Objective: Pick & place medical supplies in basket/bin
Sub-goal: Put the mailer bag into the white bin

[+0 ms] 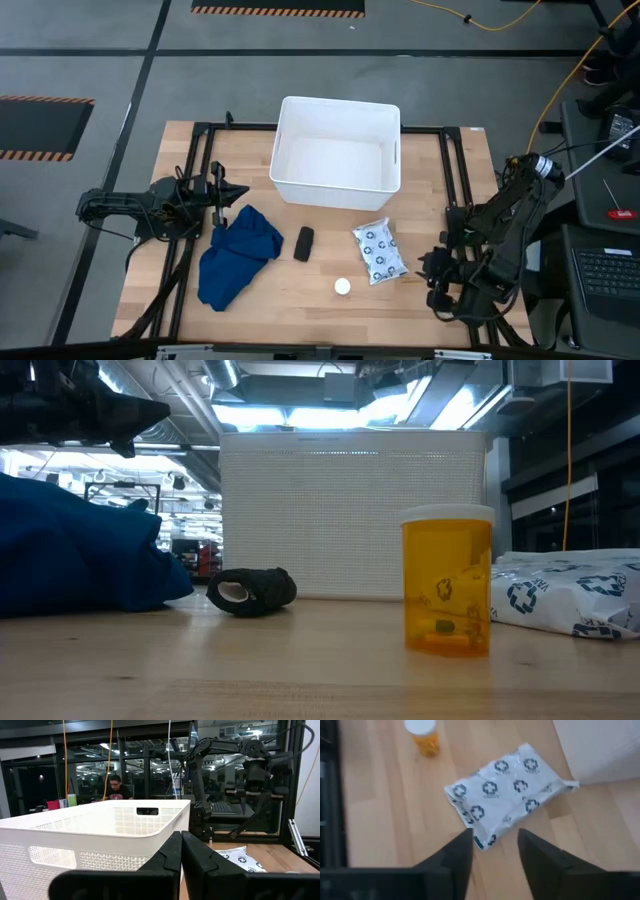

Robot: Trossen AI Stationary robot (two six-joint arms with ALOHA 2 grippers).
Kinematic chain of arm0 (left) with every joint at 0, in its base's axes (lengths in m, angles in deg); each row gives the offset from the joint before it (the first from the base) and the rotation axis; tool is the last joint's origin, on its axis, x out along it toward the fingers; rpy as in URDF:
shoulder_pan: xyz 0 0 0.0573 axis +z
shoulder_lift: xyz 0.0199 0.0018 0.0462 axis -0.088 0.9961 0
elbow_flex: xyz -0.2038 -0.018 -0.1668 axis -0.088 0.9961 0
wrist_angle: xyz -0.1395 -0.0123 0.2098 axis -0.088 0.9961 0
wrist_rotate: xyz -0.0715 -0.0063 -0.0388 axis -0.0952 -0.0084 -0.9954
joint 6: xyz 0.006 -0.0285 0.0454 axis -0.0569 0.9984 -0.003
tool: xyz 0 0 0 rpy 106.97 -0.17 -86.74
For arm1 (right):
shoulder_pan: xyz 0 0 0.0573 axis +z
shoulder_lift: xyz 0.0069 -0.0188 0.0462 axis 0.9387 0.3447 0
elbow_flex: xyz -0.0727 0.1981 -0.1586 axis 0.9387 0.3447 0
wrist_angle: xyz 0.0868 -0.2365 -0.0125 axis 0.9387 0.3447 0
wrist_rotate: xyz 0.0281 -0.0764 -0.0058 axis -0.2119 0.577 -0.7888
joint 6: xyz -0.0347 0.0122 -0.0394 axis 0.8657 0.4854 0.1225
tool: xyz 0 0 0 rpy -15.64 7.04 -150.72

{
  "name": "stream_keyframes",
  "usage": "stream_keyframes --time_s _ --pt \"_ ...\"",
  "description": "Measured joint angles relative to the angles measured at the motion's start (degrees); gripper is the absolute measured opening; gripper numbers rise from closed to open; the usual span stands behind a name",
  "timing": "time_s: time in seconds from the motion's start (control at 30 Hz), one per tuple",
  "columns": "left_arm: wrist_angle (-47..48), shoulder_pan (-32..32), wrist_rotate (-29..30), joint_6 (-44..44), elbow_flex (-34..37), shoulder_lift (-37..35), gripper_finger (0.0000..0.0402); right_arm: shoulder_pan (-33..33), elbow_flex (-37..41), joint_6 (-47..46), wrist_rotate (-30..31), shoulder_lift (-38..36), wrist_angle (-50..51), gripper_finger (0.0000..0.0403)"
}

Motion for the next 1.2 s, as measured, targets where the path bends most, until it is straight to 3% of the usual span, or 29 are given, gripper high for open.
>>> stream_keyframes --time_s 0.17,0.3,0.83,1.2 --pt "0.0 0.0 0.0 0.0 0.0 0.0 0.0003 0.0 2.7 -0.8 -3.0 1.7 -0.4 0.023" --pt "0.0 0.0 0.0 0.0 0.0 0.0 0.0003 0.1 4.7 -7.8 -3.5 1.7 -0.7 0.0248" --pt "0.0 0.0 0.0 0.0 0.0 0.0 0.0003 0.7 21.5 -9.2 -3.5 1.7 -22.2 0.023" --pt "0.0 0.0 0.0 0.0 0.0 0.0 0.0003 0.4 26.2 -9.2 -2.7 1.7 -31.3 0.0227"
